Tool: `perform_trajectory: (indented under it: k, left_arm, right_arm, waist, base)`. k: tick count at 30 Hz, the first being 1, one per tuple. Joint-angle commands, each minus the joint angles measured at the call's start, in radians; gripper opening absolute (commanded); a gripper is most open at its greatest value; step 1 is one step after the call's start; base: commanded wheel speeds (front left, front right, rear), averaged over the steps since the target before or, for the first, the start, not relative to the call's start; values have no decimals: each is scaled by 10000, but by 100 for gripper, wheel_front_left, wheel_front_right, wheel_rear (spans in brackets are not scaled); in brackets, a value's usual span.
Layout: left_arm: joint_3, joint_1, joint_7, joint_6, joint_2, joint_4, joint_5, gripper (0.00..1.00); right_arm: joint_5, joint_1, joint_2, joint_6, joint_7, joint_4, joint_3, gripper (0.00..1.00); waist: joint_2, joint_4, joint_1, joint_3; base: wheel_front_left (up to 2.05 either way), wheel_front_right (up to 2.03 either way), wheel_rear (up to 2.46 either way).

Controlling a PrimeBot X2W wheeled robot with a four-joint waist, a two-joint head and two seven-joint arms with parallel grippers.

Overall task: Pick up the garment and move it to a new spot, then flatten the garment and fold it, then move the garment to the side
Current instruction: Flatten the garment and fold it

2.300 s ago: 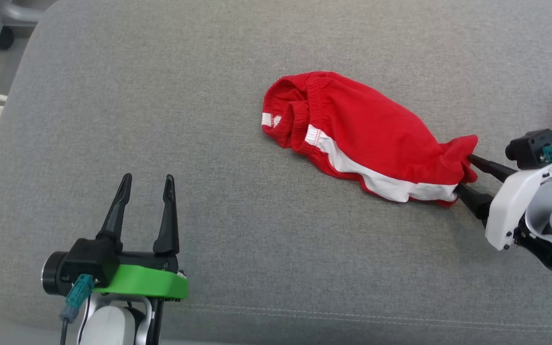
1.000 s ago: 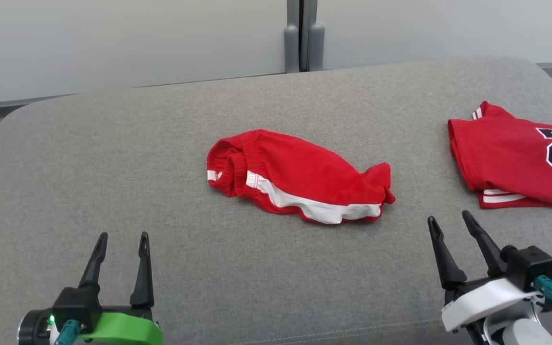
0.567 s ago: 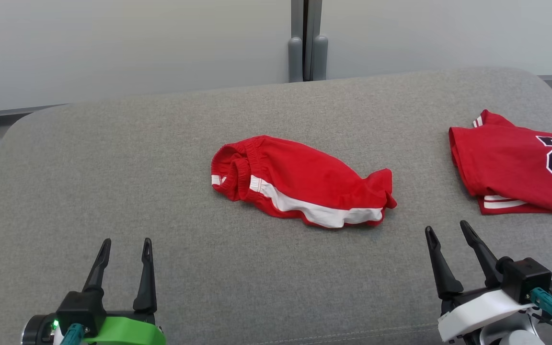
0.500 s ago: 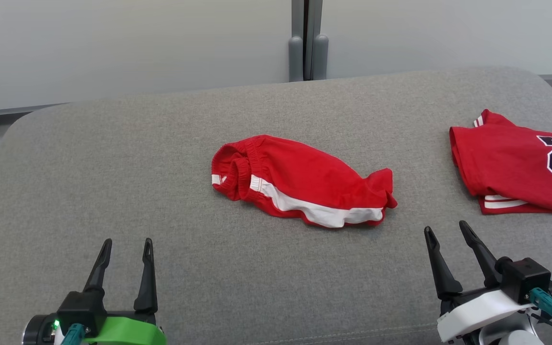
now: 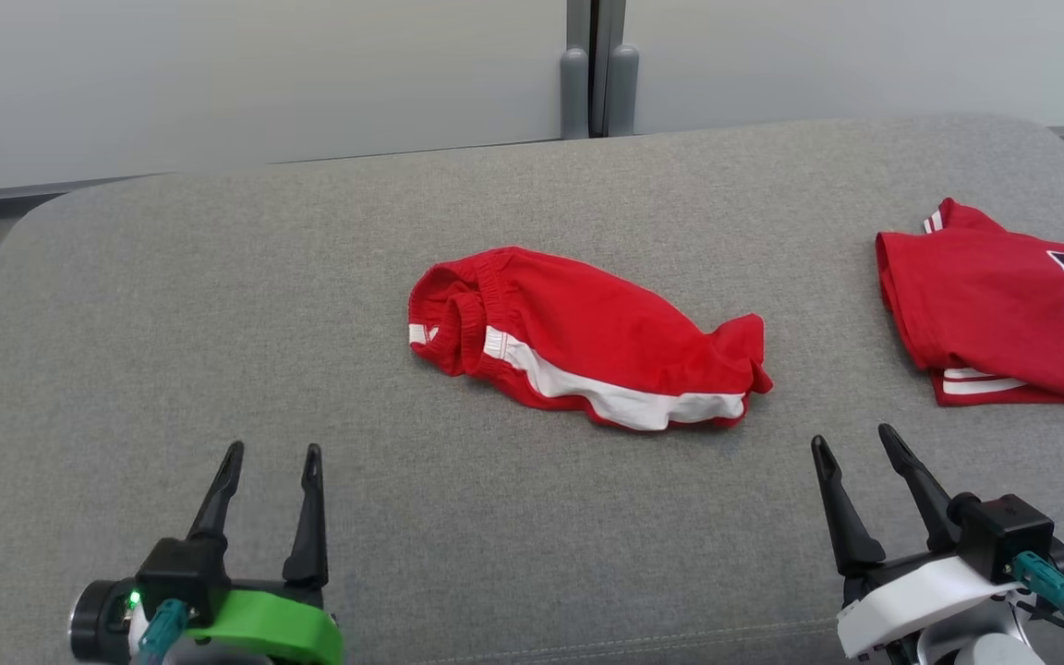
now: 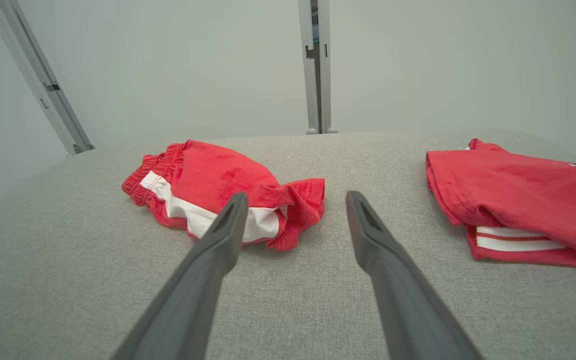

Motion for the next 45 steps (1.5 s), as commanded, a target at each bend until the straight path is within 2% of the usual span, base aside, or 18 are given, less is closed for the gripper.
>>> perform_trajectory:
  k: [1,8,12,20,27,40,41,42,43,45]
  left_arm:
    - [-163,-250,128,-143,16,-41,-65,100]
    - [-1690,-1489,1436,-656,-156,369,-416,100]
    - [-2573,-2524,2305,-746,-182,942,-852,100]
    - [-3946,-4663,3481,-763,9,2143,-2629,100]
    - [-4374,-6166,3390,-764,81,3129,-3516,100]
    - [-4716,-7419,3067,-765,129,4929,-4320,100]
    - [-4704,-7480,3003,-766,107,5056,-4376,100]
    - [-4696,-7530,2948,-766,84,5173,-4400,100]
    - [-4707,-7578,2888,-766,65,5245,-4405,51]
    - [-4755,-7654,2791,-766,38,5399,-4483,0]
  right_arm:
    - [-4,-140,-8,-2,58,44,43,100]
    - [30,-654,-63,-2,291,257,459,100]
    - [84,-1262,-132,-2,339,563,920,100]
    - [242,-2537,-323,-2,246,1308,1809,100]
    - [422,-3291,-382,-2,249,1915,2331,100]
    - [589,-3934,-259,-2,48,2334,2926,100]
    - [602,-3964,-250,-2,35,2349,2943,46]
    - [606,-4002,-250,-2,22,2347,2928,28]
    - [605,-4022,-255,-2,7,2343,2914,0]
    - [624,-4030,-276,-2,-2,2309,2900,0]
  waist:
    - [0,27,0,90]
    - [0,8,0,780]
    - [0,-111,0,1355]
    - [0,-311,0,2277]
    - [0,-364,0,2792]
    - [0,-655,0,3210]
    - [0,-651,0,3230]
    - [0,-644,0,3247]
    - [0,-634,0,3262]
    - [0,-612,0,3288]
  base:
    - [0,0,0]
    - [0,0,0]
    - [0,0,0]
    - [0,0,0]
    - [0,0,0]
    - [0,0,0]
    - [0,0,0]
    - [0,0,0]
    - [0,0,0]
    - [0,0,0]
